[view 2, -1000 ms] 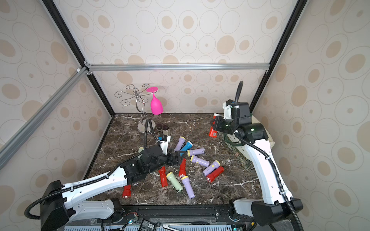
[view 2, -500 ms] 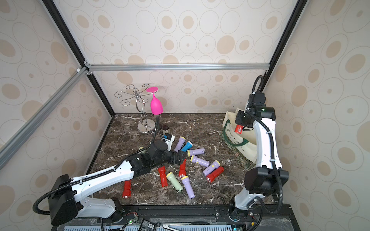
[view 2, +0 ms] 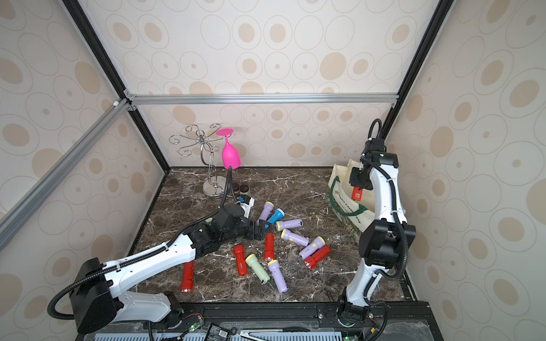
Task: Put the flashlights into the tote bags
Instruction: Place the flashlight in the canvas bag.
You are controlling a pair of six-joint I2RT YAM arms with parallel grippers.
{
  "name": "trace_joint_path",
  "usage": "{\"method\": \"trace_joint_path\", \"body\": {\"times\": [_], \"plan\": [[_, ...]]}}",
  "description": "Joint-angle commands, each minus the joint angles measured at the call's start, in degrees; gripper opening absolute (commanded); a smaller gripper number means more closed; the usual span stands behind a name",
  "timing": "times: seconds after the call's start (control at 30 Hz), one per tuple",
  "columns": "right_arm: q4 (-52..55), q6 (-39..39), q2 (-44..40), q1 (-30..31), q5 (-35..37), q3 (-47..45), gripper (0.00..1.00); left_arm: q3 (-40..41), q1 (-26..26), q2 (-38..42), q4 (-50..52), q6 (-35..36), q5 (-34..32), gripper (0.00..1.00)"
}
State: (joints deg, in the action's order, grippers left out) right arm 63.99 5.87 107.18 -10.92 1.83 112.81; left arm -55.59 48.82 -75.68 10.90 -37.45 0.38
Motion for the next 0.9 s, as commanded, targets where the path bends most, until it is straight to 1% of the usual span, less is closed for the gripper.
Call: {"method": "trace_joint_path", "body": {"times": [0.0,0.1,0.23,0.4,0.53,0.6,0.63,0.67,0.73,0.87], "plan": [[1.18,-0.79,2.25,-0.09,0.15,-1.29,0.00,-0.66,-0.39,1.18,1.80,0.21,0.10,1.00],[0.21,-0.40,4.00,-0.07,-2.05,-3.10,0.00,0.25,-0.39,1.00,3.03,-0.76,-0.93,0.99],[0.08,-0.60,5.54,-0.07,-2.29,-4.38,0.00,1.53,-0.35,1.48,3.04,-1.58,-2.11,0.99],[-1.17,-0.19,7.22,-0.07,-3.02,-7.18,0.08,2.85,-0.39,1.79,2.58,-2.04,-2.76,0.99],[-1.69,0.02,6.65,-0.07,-3.80,-8.59,0.22,2.86,-0.39,1.78,2.78,-2.22,-3.10,0.98],[-2.39,0.14,5.34,-0.07,-3.47,-9.60,0.31,3.08,-0.39,1.94,3.07,-2.84,-3.36,0.98],[-2.67,0.16,4.56,-0.07,-3.41,-10.00,0.37,3.20,-0.39,2.01,3.23,-3.22,-3.37,0.98],[-2.72,0.20,3.83,-0.07,-3.32,-10.20,0.46,3.45,-0.43,2.11,3.37,-3.56,-3.37,0.98],[-2.73,-0.01,2.45,-0.07,-3.15,-10.28,0.56,3.94,-0.43,2.31,3.75,-4.48,-3.53,0.98],[-2.16,-0.60,-0.35,0.02,-2.63,-9.41,0.71,5.19,-0.49,2.13,4.48,-6.39,-3.82,0.99]]}}
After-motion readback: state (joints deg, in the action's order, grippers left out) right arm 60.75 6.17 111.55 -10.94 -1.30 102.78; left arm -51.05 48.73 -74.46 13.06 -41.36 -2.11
